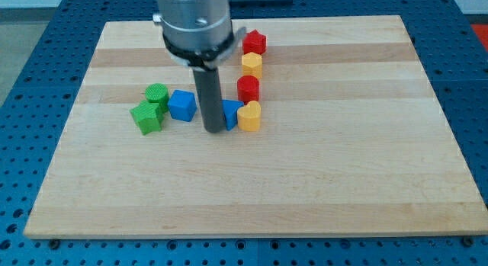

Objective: Place your arm parallel to the yellow heart

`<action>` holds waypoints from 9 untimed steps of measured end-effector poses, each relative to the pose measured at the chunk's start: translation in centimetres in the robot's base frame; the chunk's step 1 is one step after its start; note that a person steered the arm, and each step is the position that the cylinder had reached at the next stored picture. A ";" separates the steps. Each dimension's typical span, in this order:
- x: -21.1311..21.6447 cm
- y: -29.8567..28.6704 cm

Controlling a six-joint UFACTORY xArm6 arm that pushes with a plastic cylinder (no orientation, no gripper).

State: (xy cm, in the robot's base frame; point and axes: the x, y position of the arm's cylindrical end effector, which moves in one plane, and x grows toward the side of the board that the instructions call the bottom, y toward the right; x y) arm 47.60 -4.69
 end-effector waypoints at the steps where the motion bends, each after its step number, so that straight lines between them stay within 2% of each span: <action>1: 1.2 8.3; 2: 0.2 9.1; 3: -6.4 8.7; 4: -7.8 6.9; 7: -7.5 4.7; 9: -7.3 -2.8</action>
State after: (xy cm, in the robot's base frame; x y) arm 40.26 -7.51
